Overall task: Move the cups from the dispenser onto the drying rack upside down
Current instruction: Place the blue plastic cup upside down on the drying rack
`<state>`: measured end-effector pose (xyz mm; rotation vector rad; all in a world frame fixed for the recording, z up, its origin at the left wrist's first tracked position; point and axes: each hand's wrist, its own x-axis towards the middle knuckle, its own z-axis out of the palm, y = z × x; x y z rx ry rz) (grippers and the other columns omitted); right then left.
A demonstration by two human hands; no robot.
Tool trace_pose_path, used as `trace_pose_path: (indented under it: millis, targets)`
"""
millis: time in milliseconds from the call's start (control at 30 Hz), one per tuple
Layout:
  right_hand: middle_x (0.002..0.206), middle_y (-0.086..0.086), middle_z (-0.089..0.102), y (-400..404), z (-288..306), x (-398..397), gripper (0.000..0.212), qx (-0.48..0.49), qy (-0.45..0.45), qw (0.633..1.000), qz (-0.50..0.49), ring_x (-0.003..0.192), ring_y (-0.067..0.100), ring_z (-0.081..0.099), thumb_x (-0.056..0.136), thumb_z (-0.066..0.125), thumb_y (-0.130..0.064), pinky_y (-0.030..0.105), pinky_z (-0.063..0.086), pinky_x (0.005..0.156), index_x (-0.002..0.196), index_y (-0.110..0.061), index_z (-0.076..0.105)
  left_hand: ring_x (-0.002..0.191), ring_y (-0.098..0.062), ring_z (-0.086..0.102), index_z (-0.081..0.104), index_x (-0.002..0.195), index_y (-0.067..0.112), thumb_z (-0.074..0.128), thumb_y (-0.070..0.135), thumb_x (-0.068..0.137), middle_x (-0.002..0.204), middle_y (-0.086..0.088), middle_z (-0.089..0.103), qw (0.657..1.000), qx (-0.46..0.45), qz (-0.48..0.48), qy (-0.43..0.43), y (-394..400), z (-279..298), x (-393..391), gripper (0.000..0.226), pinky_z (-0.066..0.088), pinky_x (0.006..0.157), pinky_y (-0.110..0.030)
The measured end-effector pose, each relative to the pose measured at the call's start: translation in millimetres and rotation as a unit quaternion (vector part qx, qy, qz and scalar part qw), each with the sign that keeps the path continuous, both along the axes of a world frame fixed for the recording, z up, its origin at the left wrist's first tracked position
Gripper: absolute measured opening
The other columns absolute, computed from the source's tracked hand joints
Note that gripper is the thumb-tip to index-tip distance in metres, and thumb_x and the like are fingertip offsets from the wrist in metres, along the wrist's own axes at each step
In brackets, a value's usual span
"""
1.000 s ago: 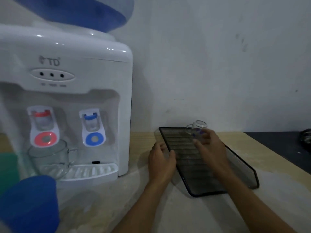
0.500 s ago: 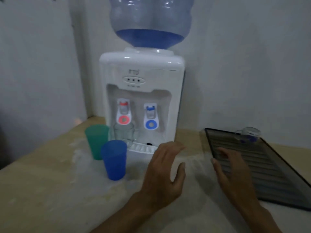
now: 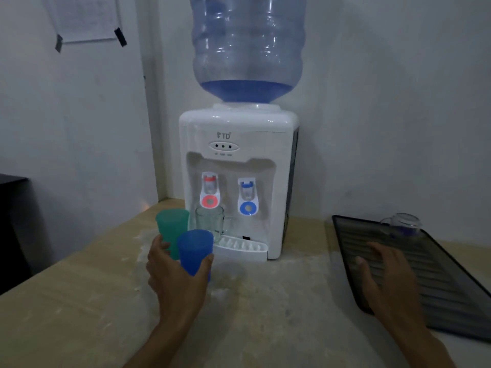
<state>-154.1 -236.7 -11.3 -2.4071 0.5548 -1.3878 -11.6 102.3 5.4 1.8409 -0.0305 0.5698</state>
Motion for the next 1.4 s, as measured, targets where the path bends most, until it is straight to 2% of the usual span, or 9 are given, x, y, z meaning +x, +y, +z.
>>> trace_pose_path:
  millis: [233,400,667,867,933,1033,1267,1333,1400]
  targets:
    - [0.115,0.021,0.063,-14,-4,-2,0.034,0.014,0.005,1.000,-0.013,0.105,0.041,0.062,0.092,0.074,-0.010,0.038,0.045,0.089,0.123,0.001,0.064,0.102,-0.021,0.057,0.053,0.137,0.009,0.086,0.019,0.082,0.126,-0.010,0.065,0.997,0.009,-0.076,0.027,-2,-4,-3,0.065,0.053,0.092,-0.044]
    - [0.118,0.018,0.063,-13,-6,-6,0.033,0.033,-0.008,0.999,0.000,0.108,0.036,0.061,0.094,0.071,-0.012,0.037,0.047,0.091,0.125,-0.002,0.065,0.104,-0.019,0.058,0.054,0.137,0.016,0.088,0.023,0.079,0.123,0.001,0.062,0.993,-0.005,-0.100,-0.055,-13,6,-17,0.068,0.048,0.087,-0.037]
    - [0.119,0.014,0.064,-26,-1,-17,0.032,0.055,-0.051,0.997,-0.030,0.110,0.031,0.063,0.097,0.069,-0.017,0.045,0.054,0.094,0.126,-0.005,0.066,0.111,0.009,0.062,0.050,0.132,0.047,0.092,0.029,0.074,0.119,0.030,0.065,0.934,0.008,-0.331,-0.131,-95,31,-48,0.074,0.048,0.084,-0.005]
    - [0.114,0.012,0.066,-42,3,-29,0.028,0.075,-0.103,0.988,-0.093,0.103,0.028,0.065,0.096,0.068,-0.012,0.039,0.055,0.089,0.123,-0.005,0.066,0.116,0.002,0.062,0.046,0.141,0.032,0.090,0.035,0.077,0.129,0.023,0.061,0.869,0.016,-0.481,-0.114,-187,34,-60,0.078,0.054,0.093,-0.017]
    - [0.114,0.010,0.067,-45,1,-30,0.028,0.085,-0.109,0.985,-0.104,0.103,0.025,0.064,0.097,0.067,-0.012,0.035,0.053,0.088,0.124,-0.006,0.065,0.110,0.011,0.060,0.045,0.139,0.030,0.090,0.033,0.077,0.123,0.031,0.059,0.855,0.025,-0.507,-0.105,-216,33,-58,0.076,0.052,0.086,-0.009]
    - [0.113,0.007,0.067,-51,-1,-30,0.028,0.100,-0.103,0.983,-0.111,0.100,0.019,0.063,0.097,0.066,-0.013,0.027,0.048,0.084,0.125,-0.009,0.064,0.106,0.008,0.062,0.044,0.133,0.038,0.090,0.037,0.076,0.125,0.019,0.061,0.839,0.035,-0.540,-0.062,-255,30,-53,0.073,0.053,0.078,-0.009]
    - [0.116,-0.004,0.068,-58,-5,-30,0.045,0.172,-0.063,0.982,-0.045,0.108,0.013,0.067,0.093,0.064,-0.006,0.039,0.058,0.090,0.136,-0.019,0.057,0.118,-0.015,0.062,0.048,0.132,0.033,0.090,0.041,0.069,0.132,0.008,0.060,0.837,0.057,-0.544,-0.006,-304,3,-35,0.077,0.058,0.093,-0.034]
    - [0.124,-0.004,0.068,-60,-4,-33,0.059,0.189,-0.018,0.982,0.007,0.118,0.011,0.064,0.089,0.061,0.000,0.027,0.056,0.088,0.142,-0.024,0.051,0.115,-0.014,0.063,0.050,0.128,0.034,0.090,0.046,0.064,0.129,0.009,0.062,0.838,0.053,-0.543,0.013,-305,-3,-30,0.076,0.060,0.092,-0.039]
    - [0.132,-0.004,0.066,-61,-3,-38,0.072,0.205,0.036,0.976,0.064,0.125,0.007,0.060,0.083,0.059,-0.002,0.016,0.054,0.085,0.148,-0.029,0.043,0.109,-0.008,0.064,0.050,0.123,0.036,0.089,0.052,0.061,0.124,0.012,0.063,0.839,0.049,-0.542,0.019,-305,-2,-28,0.075,0.060,0.086,-0.032]
